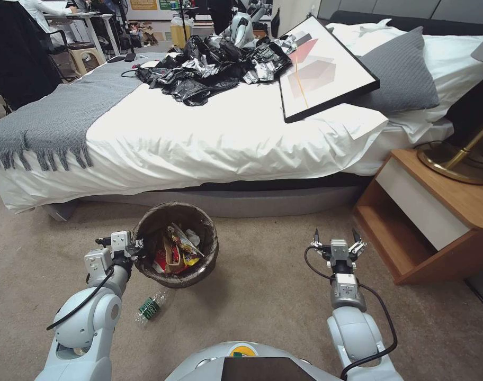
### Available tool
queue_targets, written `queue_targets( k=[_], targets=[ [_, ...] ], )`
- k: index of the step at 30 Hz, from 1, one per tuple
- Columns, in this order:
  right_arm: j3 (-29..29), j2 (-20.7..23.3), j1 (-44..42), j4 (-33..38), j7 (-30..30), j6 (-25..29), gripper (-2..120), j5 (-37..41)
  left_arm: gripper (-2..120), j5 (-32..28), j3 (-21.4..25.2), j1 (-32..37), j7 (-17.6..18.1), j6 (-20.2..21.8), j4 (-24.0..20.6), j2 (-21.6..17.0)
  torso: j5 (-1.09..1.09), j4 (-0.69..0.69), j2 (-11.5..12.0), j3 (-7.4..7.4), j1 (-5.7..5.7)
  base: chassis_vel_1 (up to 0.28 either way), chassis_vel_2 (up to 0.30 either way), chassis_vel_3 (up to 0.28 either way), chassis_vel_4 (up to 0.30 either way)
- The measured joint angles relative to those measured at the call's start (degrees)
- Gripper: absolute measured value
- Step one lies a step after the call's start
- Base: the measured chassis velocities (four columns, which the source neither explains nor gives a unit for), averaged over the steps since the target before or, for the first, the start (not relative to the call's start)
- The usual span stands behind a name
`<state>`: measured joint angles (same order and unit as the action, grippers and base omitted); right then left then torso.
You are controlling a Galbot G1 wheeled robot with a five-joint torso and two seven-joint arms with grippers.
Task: Pick up the trash bin, then pick up the garbage from the floor and place it into the trash bin.
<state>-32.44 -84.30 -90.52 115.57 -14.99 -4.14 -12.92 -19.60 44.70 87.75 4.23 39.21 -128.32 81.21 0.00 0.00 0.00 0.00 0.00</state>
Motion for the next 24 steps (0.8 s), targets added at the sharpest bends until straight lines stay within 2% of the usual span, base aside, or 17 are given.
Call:
queue_targets(
  k=[15, 24],
  targets=[
    [3.18, 0.01, 1.15, -1.75, 0.06, -1.31, 100, 0.54, 0, 0.04, 0.21, 0.29, 0.41, 0.54, -0.41, -0.07, 0.0, 0.0, 0.0, 0.0, 0.0, 0.0, 0.0, 0.0, 0.0],
    [3.69, 0.03, 1.19, -2.58, 0.18, -1.4, 100, 0.56, 0, -0.32, 0.23, 0.78, 1.16, 0.71, -0.87, -0.2, 0.0, 0.0, 0.0, 0.0, 0.0, 0.073, 0.069, 0.083, 0.082]
  ],
)
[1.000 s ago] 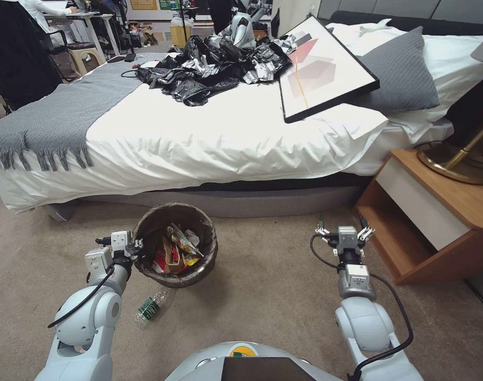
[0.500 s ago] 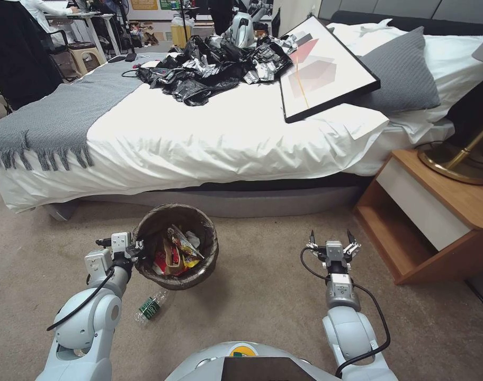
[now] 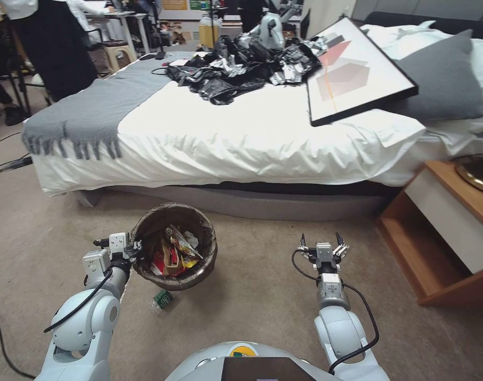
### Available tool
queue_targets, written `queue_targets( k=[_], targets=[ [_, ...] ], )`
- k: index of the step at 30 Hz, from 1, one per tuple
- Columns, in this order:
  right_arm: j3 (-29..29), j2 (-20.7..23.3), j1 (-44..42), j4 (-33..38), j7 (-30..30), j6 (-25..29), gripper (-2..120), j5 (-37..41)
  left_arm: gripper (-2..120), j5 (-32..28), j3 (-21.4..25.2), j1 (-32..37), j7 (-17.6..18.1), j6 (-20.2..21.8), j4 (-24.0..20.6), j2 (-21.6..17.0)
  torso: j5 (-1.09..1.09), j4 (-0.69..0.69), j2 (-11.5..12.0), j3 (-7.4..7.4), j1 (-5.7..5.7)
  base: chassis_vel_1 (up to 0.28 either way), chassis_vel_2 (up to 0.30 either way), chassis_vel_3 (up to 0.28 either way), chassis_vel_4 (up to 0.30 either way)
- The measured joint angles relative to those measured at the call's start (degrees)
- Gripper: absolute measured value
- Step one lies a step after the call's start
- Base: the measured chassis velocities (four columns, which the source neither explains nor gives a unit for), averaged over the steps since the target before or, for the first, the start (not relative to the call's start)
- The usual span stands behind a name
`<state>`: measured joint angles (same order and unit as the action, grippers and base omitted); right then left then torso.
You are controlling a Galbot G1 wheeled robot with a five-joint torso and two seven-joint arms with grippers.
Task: Pick up the trash bin, then pick up the garbage from the floor and place it into the trash bin.
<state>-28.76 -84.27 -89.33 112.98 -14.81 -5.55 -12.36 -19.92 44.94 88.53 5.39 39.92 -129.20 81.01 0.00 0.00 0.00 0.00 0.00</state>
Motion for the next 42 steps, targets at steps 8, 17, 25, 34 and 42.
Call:
queue_targets(
  k=[8, 17, 25, 34, 42],
  targets=[
    [-0.01, -0.22, -0.3, -0.09, 0.1, 0.28, 100, 0.0, 0, -0.07, 0.02, -0.17, 0.15, 0.29, -0.05, -0.08, 0.0, 0.0, 0.0, 0.0, 0.0, 0.095, 0.09, 0.096, 0.091],
    [0.43, 1.28, 0.09, -0.58, 0.22, 0.23, 100, 0.09, 0, -0.03, 0.31, -0.44, 0.03, 0.31, 0.04, 0.11, 0.01, 0.0, 0.0, 0.0, 0.0, 0.093, 0.089, 0.086, 0.095],
    [0.3, 1.65, 0.36, -1.11, 0.21, 0.37, 100, 0.34, 0, 0.02, 0.35, -0.63, -0.09, 0.26, 0.46, 0.2, 0.01, 0.0, 0.0, 0.0, 0.0, 0.093, 0.099, 0.1, 0.101],
    [0.36, 1.6, 0.65, -1.54, 0.16, 0.42, 100, 0.41, 0, 0.06, 0.31, -0.81, -0.21, 0.15, 0.93, 0.2, 0.01, 0.01, 0.0, 0.0, 0.0, 0.092, 0.094, 0.094, 0.098],
    [0.55, 1.53, 0.82, -1.69, 0.08, 0.33, 100, 0.72, 0, 0.09, 0.34, -0.71, -0.24, -0.03, 1.21, 0.23, 0.0, 0.0, 0.0, 0.0, 0.0, 0.098, 0.093, 0.098, 0.105]
  ],
)
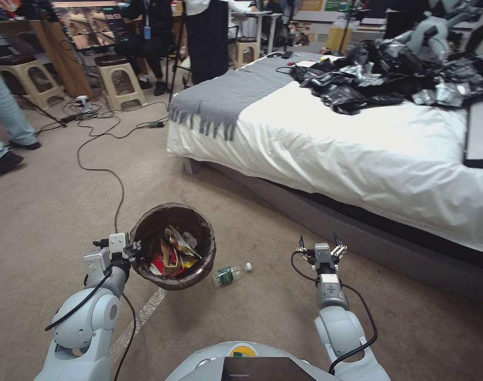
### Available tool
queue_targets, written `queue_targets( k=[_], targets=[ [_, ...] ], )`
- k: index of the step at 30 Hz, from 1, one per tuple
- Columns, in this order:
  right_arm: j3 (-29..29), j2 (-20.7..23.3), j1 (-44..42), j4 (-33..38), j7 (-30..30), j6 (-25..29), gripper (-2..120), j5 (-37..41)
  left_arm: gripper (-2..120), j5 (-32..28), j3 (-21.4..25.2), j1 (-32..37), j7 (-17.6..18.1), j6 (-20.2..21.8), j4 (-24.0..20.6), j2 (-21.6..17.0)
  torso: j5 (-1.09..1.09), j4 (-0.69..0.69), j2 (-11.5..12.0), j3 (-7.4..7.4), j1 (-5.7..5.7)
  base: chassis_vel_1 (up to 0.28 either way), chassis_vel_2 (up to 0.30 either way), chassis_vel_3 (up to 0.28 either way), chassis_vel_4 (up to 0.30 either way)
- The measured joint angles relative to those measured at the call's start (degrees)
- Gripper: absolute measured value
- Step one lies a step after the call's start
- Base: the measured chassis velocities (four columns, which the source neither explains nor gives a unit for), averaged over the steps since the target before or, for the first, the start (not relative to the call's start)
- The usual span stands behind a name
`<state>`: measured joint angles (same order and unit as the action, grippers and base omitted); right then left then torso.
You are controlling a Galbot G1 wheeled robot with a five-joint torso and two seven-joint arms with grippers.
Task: Pick up the trash bin, then pick up the garbage from the floor and place it into the trash bin.
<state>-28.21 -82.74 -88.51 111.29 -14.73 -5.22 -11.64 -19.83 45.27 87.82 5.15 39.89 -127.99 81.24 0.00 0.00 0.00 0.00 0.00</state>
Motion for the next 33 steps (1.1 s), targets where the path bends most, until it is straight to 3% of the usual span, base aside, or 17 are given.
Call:
queue_targets(
  k=[15, 19, 21, 22, 24, 25, 26, 27, 30, 33],
  targets=[
    [0.59, -0.04, -0.19, -0.26, -0.79, -0.58, 100, 1.35, 0, 0.7, 0.04, -0.12, -0.32, -0.91, 0.46, 0.02, 0.0, -0.01, 0.0, 0.0, 0.0, 0.09, 0.084, 0.082, 0.09],
    [2.54, 0.48, -0.57, 1.86, -2.22, -4.4, 100, 8.73, 0, 1.2, 0.13, -0.12, -0.47, -1.31, 0.88, 0.03, -0.01, 0.02, 0.0, 0.0, 0.0, 0.0, 0.0, 0.0, 0.0],
    [6.59, 2.42, 0.78, 4.49, -6.19, -12.09, 100, 21.01, 0, 1.26, -0.01, -0.12, -0.5, -1.47, 1.05, 0.09, -0.02, 0.04, 0.0, 0.0, 0.0, 0.0, 0.0, 0.0, 0.0],
    [6.59, 2.42, 0.78, 4.49, -6.19, -12.09, 100, 21.01, 0, 1.26, -0.01, -0.12, -0.5, -1.47, 1.05, 0.09, -0.02, 0.04, 0.0, 0.0, 0.0, 0.0, 0.0, 0.0, 0.0],
    [9.63, 3.96, 3.26, 6.1, -10.48, -18.76, 100, 32.5, 0, 1.32, -0.04, -0.16, -0.48, -1.48, 1.07, 0.11, -0.01, 0.02, 0.0, 0.0, 0.0, 0.0, 0.0, 0.0, 0.0],
    [12.0, 5.1, 6.19, 6.75, -14.5, -23.44, 100, 42.84, 0, 1.36, -0.03, -0.16, -0.48, -1.48, 1.07, 0.12, -0.01, 0.0, 0.0, 0.0, 0.0, 0.0, 0.0, 0.0, 0.0],
    [12.0, 5.1, 6.19, 6.75, -14.5, -23.44, 100, 42.84, 0, 1.36, -0.03, -0.16, -0.48, -1.48, 1.07, 0.12, -0.01, 0.0, 0.0, 0.0, 0.0, 0.0, 0.0, 0.0, 0.0],
    [13.57, 5.85, 8.93, 6.53, -17.81, -26.51, 100, 50.93, 0, 1.4, -0.01, -0.16, -0.48, -1.48, 1.07, 0.13, -0.01, -0.01, 0.0, 0.0, 0.0, 0.0, 0.0, 0.0, 0.0],
    [17.32, 6.57, 16.17, 2.43, -22.91, -30.78, 100, 64.62, 0, 1.45, 0.27, 0.09, -0.46, -1.51, 0.93, 0.33, -0.01, -0.01, 0.0, 0.0, 0.0, 0.0, 0.0, 0.0, 0.0],
    [18.94, 5.77, 19.91, -1.3, -25.78, -32.36, 100, 70.86, 0, 1.45, 0.66, 0.29, -0.46, -1.52, 0.84, 0.36, -0.01, -0.01, 0.0, -0.01, 0.0, 0.0, 0.0, 0.0, 0.0]
  ],
)
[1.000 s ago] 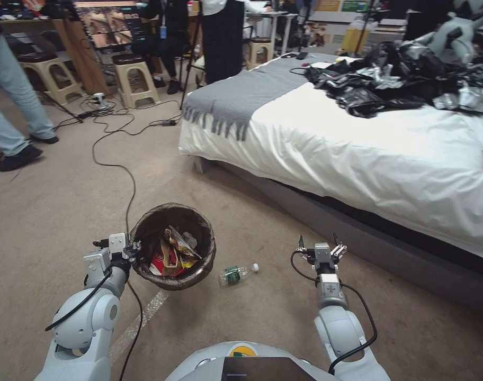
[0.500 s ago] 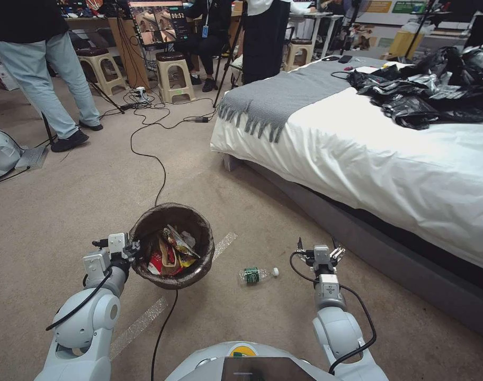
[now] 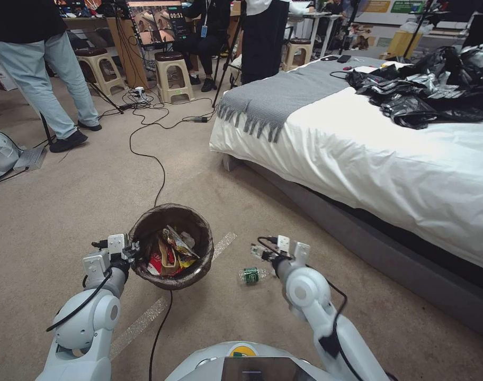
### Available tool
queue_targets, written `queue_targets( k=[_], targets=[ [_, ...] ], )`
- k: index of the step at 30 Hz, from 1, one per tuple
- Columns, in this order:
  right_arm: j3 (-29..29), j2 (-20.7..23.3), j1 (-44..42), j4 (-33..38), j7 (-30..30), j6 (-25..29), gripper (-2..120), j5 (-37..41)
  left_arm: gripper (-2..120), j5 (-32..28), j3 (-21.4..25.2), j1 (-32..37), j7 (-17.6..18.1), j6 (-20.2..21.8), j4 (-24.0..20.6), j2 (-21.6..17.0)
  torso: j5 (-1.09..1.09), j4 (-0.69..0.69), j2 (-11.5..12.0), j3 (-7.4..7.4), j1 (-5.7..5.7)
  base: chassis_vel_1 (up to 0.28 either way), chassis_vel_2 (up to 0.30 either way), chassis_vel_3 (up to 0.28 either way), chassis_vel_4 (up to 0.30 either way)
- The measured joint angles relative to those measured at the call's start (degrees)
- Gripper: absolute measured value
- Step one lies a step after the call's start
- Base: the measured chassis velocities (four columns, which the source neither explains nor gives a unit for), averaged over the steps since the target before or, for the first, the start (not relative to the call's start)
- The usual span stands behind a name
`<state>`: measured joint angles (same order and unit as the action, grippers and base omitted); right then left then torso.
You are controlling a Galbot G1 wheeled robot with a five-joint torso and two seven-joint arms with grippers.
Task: Pick up the trash bin, then pick up the garbage from the floor and place it into the trash bin.
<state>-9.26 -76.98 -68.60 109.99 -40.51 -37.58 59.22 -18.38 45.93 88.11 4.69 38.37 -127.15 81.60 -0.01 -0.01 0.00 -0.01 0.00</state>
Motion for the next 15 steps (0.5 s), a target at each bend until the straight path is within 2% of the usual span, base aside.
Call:
queue_targets(
  k=[5, 7, 9, 10, 15],
  targets=[
    [1.38, -1.86, 2.77, -4.05, -1.04, -0.44, 100, 4.15, 0, -0.14, 0.87, 0.1, 0.0, -0.06, 0.04, -0.33, 0.0, 0.02, 0.0, 0.0, 0.0, 0.0, 0.0, 0.0, 0.0],
    [1.71, -3.15, 3.59, -5.13, -3.39, -0.79, 100, 9.49, 0, -0.19, 0.97, 0.16, 0.01, -0.09, 0.23, -0.4, -0.01, 0.01, 0.0, 0.0, 0.0, 0.0, 0.0, 0.0, 0.0],
    [1.7, -3.29, 3.64, -5.29, -3.64, -0.79, 100, 10.02, 0, -0.18, 0.94, 0.17, 0.01, -0.09, 0.25, -0.39, 0.0, 0.01, 0.0, 0.0, 0.0, 0.0, 0.0, 0.0, 0.0],
    [1.39, -4.14, 3.97, -6.37, -5.03, -0.66, 100, 13.14, 0, -0.13, 0.77, 0.23, 0.03, -0.13, 0.34, -0.29, 0.0, 0.01, 0.0, 0.0, 0.0, 0.0, 0.0, 0.0, 0.0],
    [-0.12, -5.87, 4.15, -9.28, -6.0, -0.03, 100, 15.44, 0, -0.03, 0.5, 0.29, 0.03, -0.21, 0.4, -0.26, -0.01, 0.02, 0.0, 0.0, 0.0, 0.0, 0.0, 0.0, 0.0]
  ],
)
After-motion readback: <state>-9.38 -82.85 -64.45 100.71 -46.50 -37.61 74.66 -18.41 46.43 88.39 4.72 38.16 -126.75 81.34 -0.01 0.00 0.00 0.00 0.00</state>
